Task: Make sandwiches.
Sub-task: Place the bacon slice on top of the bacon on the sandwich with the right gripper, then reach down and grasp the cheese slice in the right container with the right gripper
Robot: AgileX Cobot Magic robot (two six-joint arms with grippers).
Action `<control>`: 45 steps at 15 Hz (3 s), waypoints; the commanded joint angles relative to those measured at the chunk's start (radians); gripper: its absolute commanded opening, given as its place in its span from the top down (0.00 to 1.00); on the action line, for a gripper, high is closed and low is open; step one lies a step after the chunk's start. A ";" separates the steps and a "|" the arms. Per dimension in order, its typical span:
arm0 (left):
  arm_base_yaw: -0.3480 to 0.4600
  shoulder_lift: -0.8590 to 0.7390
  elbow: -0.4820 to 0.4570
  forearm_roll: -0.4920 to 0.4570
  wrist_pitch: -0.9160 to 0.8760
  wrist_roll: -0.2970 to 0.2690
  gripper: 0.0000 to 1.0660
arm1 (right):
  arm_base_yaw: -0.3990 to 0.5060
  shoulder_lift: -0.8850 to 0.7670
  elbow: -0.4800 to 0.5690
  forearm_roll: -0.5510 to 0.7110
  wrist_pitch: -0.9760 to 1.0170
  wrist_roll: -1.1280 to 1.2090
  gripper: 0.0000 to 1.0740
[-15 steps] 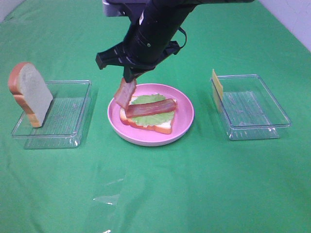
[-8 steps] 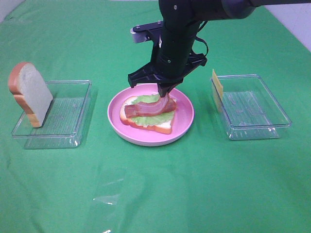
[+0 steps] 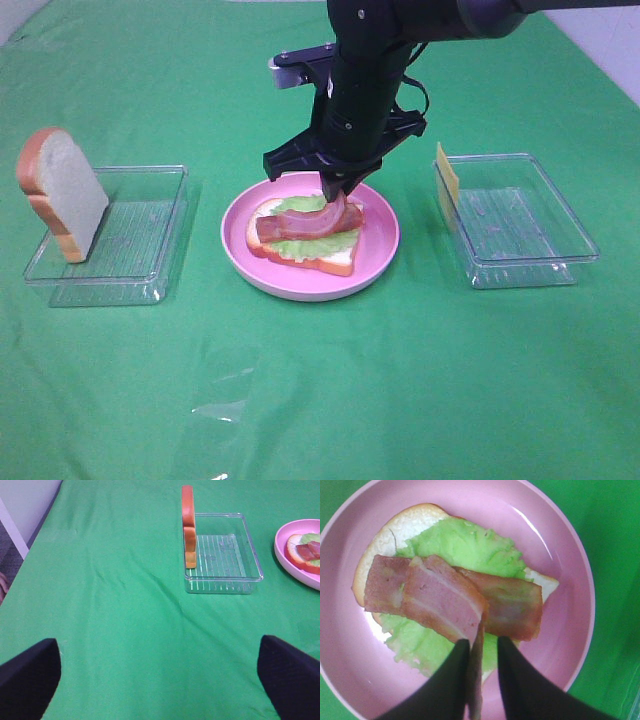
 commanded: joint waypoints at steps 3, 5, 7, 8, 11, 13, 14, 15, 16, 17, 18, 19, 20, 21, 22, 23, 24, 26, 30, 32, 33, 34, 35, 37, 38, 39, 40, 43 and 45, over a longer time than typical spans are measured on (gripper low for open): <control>0.000 -0.002 0.003 -0.001 -0.004 0.003 0.06 | 0.001 -0.002 -0.005 -0.038 0.045 -0.041 0.08; 0.000 -0.002 0.003 -0.001 -0.004 0.003 0.06 | 0.001 -0.011 -0.005 -0.038 0.072 -0.049 0.08; 0.000 -0.002 0.003 -0.001 -0.004 0.003 0.06 | 0.001 -0.029 -0.005 -0.041 0.088 -0.075 0.08; 0.000 -0.002 0.003 -0.001 -0.004 0.003 0.06 | 0.001 -0.041 -0.005 -0.041 0.098 -0.086 0.08; 0.000 -0.002 0.003 -0.001 -0.004 0.003 0.06 | 0.000 -0.113 -0.005 -0.066 0.125 -0.105 0.08; 0.000 -0.002 0.003 -0.001 -0.004 0.003 0.06 | -0.015 -0.159 -0.005 -0.121 0.147 -0.103 0.08; 0.000 -0.002 0.003 -0.001 -0.004 0.003 0.06 | -0.026 -0.167 -0.005 -0.128 0.154 -0.103 0.08; 0.000 -0.002 0.003 -0.001 -0.004 0.003 0.06 | -0.062 -0.183 -0.005 -0.129 0.168 -0.104 0.08; 0.000 -0.002 0.003 -0.001 -0.004 0.003 0.06 | -0.104 -0.189 -0.005 -0.129 0.188 -0.105 0.08; 0.000 -0.002 0.003 -0.001 -0.004 0.003 0.06 | -0.159 -0.189 -0.005 -0.127 0.217 -0.108 0.08; 0.000 -0.002 0.003 -0.001 -0.004 0.003 0.06 | -0.209 -0.188 -0.004 -0.114 0.240 -0.108 0.08; 0.000 -0.002 0.003 -0.001 -0.004 0.003 0.06 | -0.259 -0.188 -0.004 -0.084 0.247 -0.113 0.08; 0.000 -0.002 0.003 -0.001 -0.004 0.003 0.06 | -0.293 -0.188 -0.004 -0.049 0.250 -0.128 0.08; 0.000 -0.002 0.003 -0.001 -0.004 0.003 0.06 | -0.319 -0.188 -0.004 -0.012 0.242 -0.144 0.08; 0.000 -0.002 0.003 -0.001 -0.004 0.003 0.06 | -0.324 -0.188 -0.004 -0.003 0.235 -0.146 0.08; 0.000 -0.002 0.003 -0.001 -0.004 0.003 0.06 | -0.324 -0.188 -0.004 0.012 0.222 -0.153 0.08; 0.000 -0.002 0.003 -0.001 -0.004 0.003 0.06 | -0.324 -0.188 -0.004 0.035 0.204 -0.166 0.08; 0.000 -0.002 0.003 -0.001 -0.004 0.003 0.06 | -0.324 -0.186 -0.004 0.068 0.180 -0.180 0.08; 0.000 -0.002 0.003 -0.001 -0.004 0.003 0.06 | -0.324 -0.138 -0.004 0.100 0.121 -0.190 0.08; 0.000 -0.002 0.003 -0.001 -0.004 0.003 0.06 | -0.324 -0.092 -0.004 0.100 0.080 -0.189 0.08; 0.000 -0.002 0.003 -0.001 -0.004 0.003 0.06 | -0.324 -0.074 -0.004 0.100 0.066 -0.186 0.08; 0.000 -0.002 0.003 -0.001 -0.004 0.003 0.06 | -0.324 -0.052 -0.004 0.099 0.051 -0.186 0.08; 0.000 -0.002 0.003 -0.001 -0.004 0.003 0.06 | -0.324 -0.031 -0.004 0.099 0.040 -0.186 0.08; 0.000 -0.002 0.003 -0.001 -0.004 0.003 0.06 | -0.324 0.000 -0.004 0.096 0.020 -0.186 0.08; 0.000 -0.002 0.003 -0.001 -0.004 0.003 0.06 | -0.324 0.014 -0.004 0.096 0.016 -0.185 0.08; 0.000 -0.002 0.003 -0.001 -0.004 0.003 0.06 | -0.324 0.025 -0.004 0.096 0.015 -0.185 0.08; 0.000 -0.002 0.003 -0.001 -0.004 0.003 0.06 | -0.324 0.033 -0.004 0.096 0.014 -0.185 0.09; 0.000 -0.002 0.003 -0.001 -0.004 0.003 0.06 | -0.324 0.035 -0.004 0.082 0.015 -0.183 0.15; 0.000 -0.002 0.003 -0.001 -0.004 0.003 0.06 | -0.324 0.035 -0.004 0.052 0.021 -0.159 0.39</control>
